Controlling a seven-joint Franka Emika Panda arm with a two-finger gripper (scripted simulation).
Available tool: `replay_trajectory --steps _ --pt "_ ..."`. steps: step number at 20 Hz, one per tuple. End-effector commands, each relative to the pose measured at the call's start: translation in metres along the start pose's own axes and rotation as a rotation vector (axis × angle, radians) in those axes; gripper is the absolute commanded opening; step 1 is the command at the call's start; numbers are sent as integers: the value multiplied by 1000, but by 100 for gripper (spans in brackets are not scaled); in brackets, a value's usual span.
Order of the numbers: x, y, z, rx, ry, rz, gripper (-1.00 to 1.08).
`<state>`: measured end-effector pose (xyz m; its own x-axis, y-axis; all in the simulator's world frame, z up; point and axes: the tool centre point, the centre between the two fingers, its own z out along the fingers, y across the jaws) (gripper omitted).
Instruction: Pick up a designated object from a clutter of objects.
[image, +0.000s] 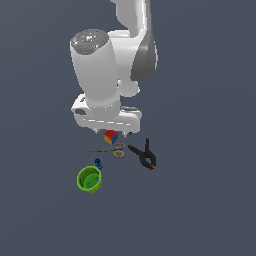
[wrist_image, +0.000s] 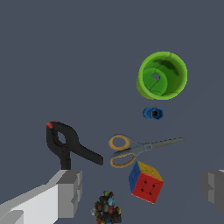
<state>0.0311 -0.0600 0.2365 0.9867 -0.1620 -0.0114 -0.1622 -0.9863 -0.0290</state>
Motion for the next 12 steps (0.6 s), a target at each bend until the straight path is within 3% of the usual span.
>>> replay_trajectory --steps 1,12 --pt "10 11 22 -2 2 20 100" --pt "38 59 113 -20 11 95 100"
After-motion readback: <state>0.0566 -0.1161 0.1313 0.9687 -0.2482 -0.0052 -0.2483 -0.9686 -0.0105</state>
